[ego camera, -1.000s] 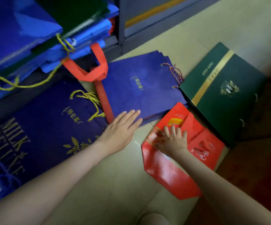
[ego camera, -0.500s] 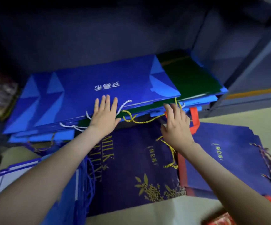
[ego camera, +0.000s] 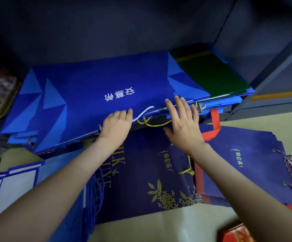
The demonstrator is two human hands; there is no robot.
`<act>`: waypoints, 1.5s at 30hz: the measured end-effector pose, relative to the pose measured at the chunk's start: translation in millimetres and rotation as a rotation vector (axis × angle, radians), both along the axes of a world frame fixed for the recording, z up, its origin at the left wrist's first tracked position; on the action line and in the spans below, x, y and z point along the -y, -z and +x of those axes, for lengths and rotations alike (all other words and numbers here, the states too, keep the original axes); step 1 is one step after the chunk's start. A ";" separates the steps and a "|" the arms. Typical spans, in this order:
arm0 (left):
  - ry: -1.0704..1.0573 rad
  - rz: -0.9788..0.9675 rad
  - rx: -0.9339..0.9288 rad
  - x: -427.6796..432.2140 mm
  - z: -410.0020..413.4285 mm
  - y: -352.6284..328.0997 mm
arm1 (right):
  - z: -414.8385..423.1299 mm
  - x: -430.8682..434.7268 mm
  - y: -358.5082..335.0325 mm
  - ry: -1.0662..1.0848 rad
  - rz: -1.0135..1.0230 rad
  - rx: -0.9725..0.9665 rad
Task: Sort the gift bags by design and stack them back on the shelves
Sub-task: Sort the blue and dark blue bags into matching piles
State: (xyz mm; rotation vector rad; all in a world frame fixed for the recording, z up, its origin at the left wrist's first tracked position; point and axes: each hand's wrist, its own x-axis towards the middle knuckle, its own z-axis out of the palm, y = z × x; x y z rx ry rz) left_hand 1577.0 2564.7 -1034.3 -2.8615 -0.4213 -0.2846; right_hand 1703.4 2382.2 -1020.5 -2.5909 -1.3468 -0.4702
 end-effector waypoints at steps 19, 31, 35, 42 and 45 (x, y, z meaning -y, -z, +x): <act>0.179 -0.043 0.058 157.1 -35.4 -118.9 | -42.8 130.4 -104.7 0.118 -0.292 0.308; 0.421 0.006 0.137 195.8 -44.0 -137.6 | -72.9 190.8 -128.6 0.194 -0.396 0.431; 0.480 0.029 0.089 204.1 -39.3 -126.5 | -79.4 199.0 -127.2 0.228 -0.507 0.375; 0.552 0.004 0.111 221.3 -33.3 -111.6 | -73.3 223.3 -109.0 0.159 -0.427 0.249; 0.451 -0.137 -0.145 214.7 -33.8 -94.7 | -74.0 225.6 -91.0 0.138 -0.553 0.049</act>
